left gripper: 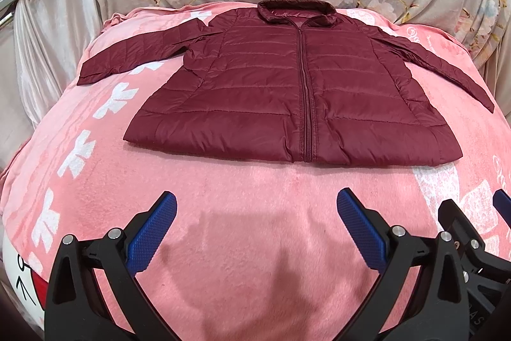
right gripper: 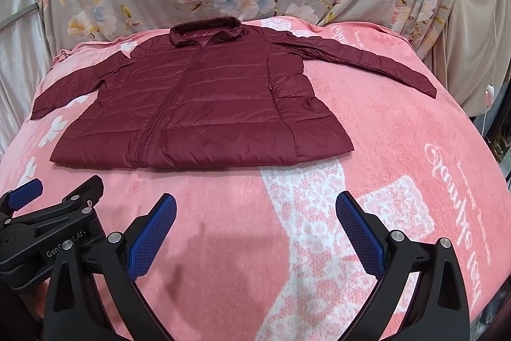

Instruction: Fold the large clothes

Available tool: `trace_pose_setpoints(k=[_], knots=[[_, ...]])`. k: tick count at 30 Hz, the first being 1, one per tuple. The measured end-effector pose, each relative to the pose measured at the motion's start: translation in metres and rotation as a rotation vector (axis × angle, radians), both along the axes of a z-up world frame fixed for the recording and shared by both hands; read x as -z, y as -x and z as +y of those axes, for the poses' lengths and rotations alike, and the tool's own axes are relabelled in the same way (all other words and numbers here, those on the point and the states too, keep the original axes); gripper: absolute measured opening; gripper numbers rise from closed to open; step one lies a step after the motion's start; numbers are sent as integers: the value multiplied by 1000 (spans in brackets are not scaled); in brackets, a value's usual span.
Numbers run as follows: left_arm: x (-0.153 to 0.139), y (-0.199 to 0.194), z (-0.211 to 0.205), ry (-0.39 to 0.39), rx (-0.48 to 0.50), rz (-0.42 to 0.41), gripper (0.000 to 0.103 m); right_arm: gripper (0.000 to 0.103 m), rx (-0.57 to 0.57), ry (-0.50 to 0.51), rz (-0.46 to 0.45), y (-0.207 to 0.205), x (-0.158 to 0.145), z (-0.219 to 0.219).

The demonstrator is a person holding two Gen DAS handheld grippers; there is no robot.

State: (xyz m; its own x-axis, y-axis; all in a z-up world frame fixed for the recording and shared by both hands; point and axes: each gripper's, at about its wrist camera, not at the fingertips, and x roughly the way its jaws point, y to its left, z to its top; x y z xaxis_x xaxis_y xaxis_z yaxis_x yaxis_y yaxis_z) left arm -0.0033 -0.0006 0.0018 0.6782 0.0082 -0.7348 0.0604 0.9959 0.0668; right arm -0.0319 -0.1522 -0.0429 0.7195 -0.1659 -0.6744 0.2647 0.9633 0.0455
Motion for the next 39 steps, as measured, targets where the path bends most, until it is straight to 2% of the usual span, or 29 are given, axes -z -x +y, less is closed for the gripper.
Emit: trace_pose_setpoints(k=[39], knots=[[-3,3,4,-5,1,-5,98,98,3,-2,-5,1,0,0]])
